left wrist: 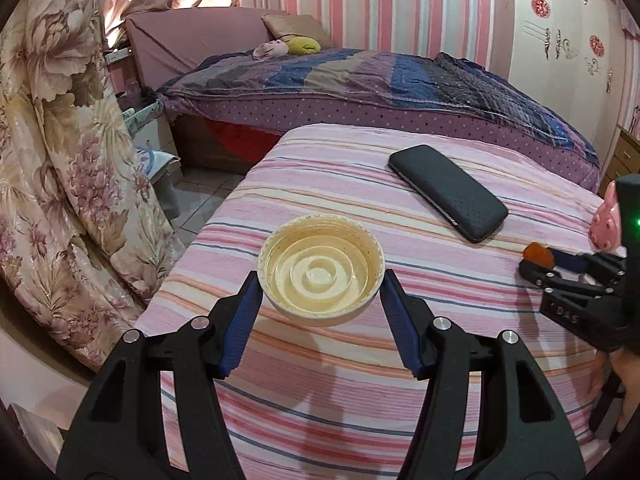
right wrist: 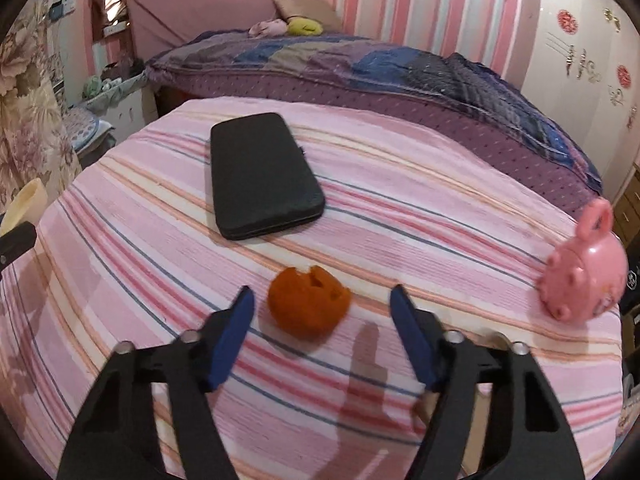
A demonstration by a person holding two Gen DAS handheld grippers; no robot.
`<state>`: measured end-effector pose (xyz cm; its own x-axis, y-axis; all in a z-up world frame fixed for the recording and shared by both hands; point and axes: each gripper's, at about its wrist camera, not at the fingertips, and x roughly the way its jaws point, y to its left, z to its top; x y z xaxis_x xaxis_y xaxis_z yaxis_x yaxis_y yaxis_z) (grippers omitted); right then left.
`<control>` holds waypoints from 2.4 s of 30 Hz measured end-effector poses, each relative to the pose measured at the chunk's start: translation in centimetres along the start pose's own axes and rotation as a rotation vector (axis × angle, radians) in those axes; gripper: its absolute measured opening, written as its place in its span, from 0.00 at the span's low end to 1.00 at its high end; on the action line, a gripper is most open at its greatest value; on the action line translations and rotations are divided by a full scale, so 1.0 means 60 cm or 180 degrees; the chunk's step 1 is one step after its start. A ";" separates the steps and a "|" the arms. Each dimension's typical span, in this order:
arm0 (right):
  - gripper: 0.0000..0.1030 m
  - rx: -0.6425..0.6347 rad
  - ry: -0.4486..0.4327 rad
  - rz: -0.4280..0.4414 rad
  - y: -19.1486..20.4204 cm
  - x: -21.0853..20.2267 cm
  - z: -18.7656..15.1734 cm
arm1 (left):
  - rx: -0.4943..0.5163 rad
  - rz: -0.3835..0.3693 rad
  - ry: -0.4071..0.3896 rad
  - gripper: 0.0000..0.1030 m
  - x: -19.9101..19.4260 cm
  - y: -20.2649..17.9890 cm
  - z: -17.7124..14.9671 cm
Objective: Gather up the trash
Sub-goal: 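Grasp the orange ball with the right gripper while the left holds the cream container, then carry the orange ball over the basket and open the right gripper, then carry the cream container over the basket and open the left gripper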
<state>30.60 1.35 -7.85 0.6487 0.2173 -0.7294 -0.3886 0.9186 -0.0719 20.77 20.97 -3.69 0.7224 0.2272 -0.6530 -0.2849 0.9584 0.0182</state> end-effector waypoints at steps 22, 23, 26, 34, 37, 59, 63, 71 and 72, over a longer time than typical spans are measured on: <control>0.27 0.0552 -0.0341 -0.0528 -0.171 -0.230 -0.161 | 0.0353 -0.0789 0.0004 0.58 -0.076 -0.204 -0.042; 0.27 0.0592 -0.0351 -0.0581 -0.183 -0.246 -0.174 | 0.0371 -0.0825 0.0004 0.58 -0.079 -0.215 -0.044; 0.27 0.0656 -0.0389 -0.0685 -0.217 -0.278 -0.204 | 0.0454 -0.0861 -0.0026 0.58 -0.090 -0.252 -0.051; 0.27 0.0789 -0.0493 -0.0760 -0.309 -0.320 -0.265 | 0.0579 -0.0872 -0.0119 0.58 -0.120 -0.318 -0.072; 0.27 0.0840 -0.0521 -0.0760 -0.337 -0.331 -0.281 | 0.0675 -0.0856 -0.0152 0.58 -0.134 -0.341 -0.085; 0.27 0.1024 -0.0525 -0.1386 -0.502 -0.429 -0.386 | 0.1096 -0.1242 -0.0358 0.58 -0.264 -0.598 -0.180; 0.24 0.1136 -0.0527 -0.1345 -0.541 -0.447 -0.417 | 0.1114 -0.1286 -0.0298 0.58 -0.261 -0.614 -0.198; 0.24 0.1301 -0.0557 -0.1391 -0.588 -0.473 -0.455 | 0.1165 -0.1280 -0.0096 0.54 -0.246 -0.627 -0.220; 0.24 0.1312 -0.0555 -0.1441 -0.587 -0.474 -0.458 | 0.1185 -0.1293 -0.0102 0.54 -0.250 -0.633 -0.222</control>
<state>7.88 -46.23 -3.26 0.8001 -0.2037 -0.5642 0.2102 0.9762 -0.0543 12.39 -21.11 -4.68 0.7483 -0.1740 -0.6401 0.2586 0.9652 0.0399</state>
